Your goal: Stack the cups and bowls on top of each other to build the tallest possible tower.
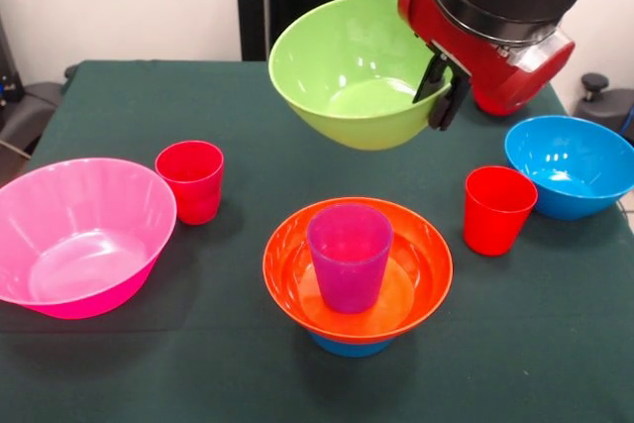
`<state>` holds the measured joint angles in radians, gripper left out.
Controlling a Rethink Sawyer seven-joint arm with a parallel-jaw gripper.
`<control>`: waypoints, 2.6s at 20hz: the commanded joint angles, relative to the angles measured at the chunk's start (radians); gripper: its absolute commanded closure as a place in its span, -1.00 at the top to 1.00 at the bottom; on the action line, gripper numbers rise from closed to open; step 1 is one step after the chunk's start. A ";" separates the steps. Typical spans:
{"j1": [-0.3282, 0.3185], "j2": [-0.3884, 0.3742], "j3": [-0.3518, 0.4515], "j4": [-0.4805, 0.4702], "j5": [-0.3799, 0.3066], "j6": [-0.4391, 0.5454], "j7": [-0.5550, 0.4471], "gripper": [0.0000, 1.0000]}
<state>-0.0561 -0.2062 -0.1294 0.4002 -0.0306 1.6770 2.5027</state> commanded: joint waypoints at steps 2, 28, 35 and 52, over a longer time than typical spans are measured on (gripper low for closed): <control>-0.028 0.085 0.019 -0.160 -0.005 0.115 0.055 -1.00; -0.046 0.252 -0.212 -0.357 0.156 0.079 0.114 -1.00; -0.062 0.283 -0.334 -0.377 0.279 0.064 0.111 -1.00; -0.097 0.388 -0.725 -0.406 0.632 -0.063 0.156 -1.00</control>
<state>-0.1313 0.1580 -0.7293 -0.0080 0.5141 1.6807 2.5029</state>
